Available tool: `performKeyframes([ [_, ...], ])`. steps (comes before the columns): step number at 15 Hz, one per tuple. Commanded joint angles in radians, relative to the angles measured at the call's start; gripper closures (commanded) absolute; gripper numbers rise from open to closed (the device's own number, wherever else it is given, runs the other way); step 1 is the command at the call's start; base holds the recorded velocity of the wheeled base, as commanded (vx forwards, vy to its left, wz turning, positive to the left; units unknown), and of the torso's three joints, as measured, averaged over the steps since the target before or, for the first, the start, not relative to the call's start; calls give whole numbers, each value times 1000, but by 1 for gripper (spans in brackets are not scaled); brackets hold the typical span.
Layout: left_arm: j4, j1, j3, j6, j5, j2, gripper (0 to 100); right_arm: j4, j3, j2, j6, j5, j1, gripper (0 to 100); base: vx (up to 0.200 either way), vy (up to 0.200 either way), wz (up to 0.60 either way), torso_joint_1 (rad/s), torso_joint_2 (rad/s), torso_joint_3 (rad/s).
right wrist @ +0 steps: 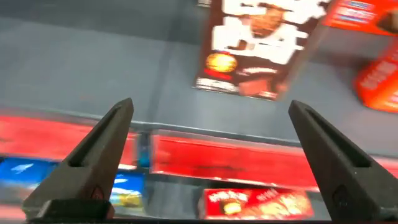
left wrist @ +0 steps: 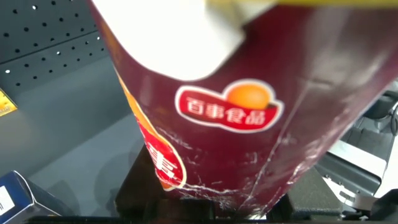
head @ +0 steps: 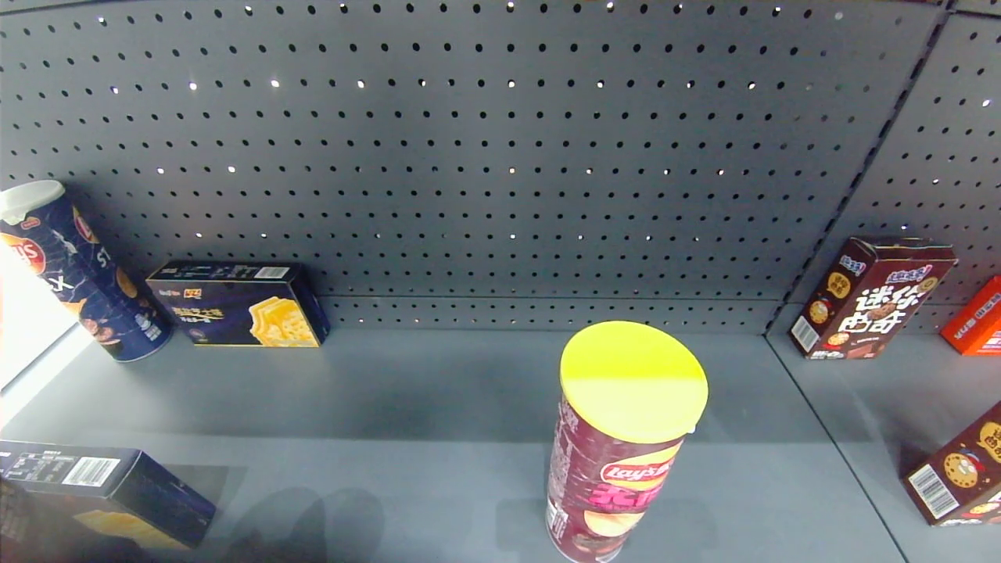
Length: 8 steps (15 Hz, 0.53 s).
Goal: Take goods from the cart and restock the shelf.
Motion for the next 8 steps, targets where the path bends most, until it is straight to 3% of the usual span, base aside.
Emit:
performKeyframes([
  [1,-1,-1,-3,0,0,0,100,4,-1,5,6,167,1,0,0,0,0,0,0,0],
  [2,-1,-2,0,-2,-1,0,100,26,-7,5,12,262,1,0,0,0,0,0,0,0],
  [3,-1,-2,2,-2,-1,0,100,47,-16,5,17,238,-2,0,0,0,0,0,0,0],
  [5,-1,-16,3,-2,0,0,100,49,-16,5,72,-72,0,0,0,0,0,0,0,0],
  [6,-1,-18,3,-2,0,-1,100,41,-11,5,86,-72,1,0,0,0,0,0,0,0],
  [7,-1,-19,3,-2,0,0,100,12,-1,5,83,97,1,0,0,0,0,0,0,0],
  [8,-1,-21,3,-2,0,0,100,15,1,5,85,192,0,0,0,0,0,0,0,0],
])
